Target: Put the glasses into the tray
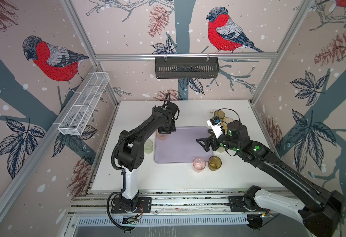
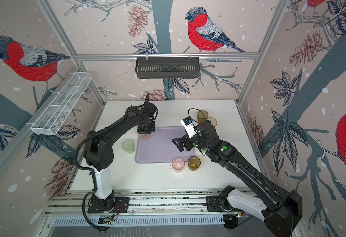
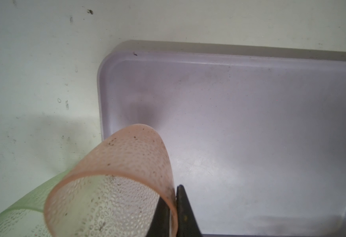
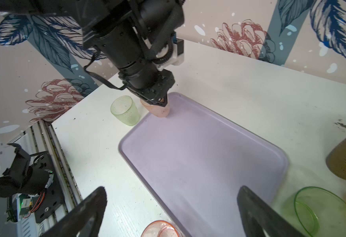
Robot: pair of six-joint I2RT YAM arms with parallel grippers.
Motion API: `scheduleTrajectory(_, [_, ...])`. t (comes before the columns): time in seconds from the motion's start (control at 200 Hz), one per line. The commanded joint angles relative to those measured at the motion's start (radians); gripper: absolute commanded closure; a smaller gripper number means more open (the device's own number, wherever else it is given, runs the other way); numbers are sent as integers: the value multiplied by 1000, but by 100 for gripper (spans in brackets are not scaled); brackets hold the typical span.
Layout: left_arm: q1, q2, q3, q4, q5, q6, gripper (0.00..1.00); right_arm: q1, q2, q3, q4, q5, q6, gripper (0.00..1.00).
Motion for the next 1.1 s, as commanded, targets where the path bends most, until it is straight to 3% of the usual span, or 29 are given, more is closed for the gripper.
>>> scheduleTrajectory(0.0, [4,22,29,-4,1,17,97,30,2,-1,71,-53,-23,1])
scheduleTrajectory(0.335, [10,69,53,-10,4,29,97,129,14,15,52,42,-77,1])
scheduleTrajectory(1.096, [21,103,34,-2,-1,49,94,157,26,17,63,52,-90,1])
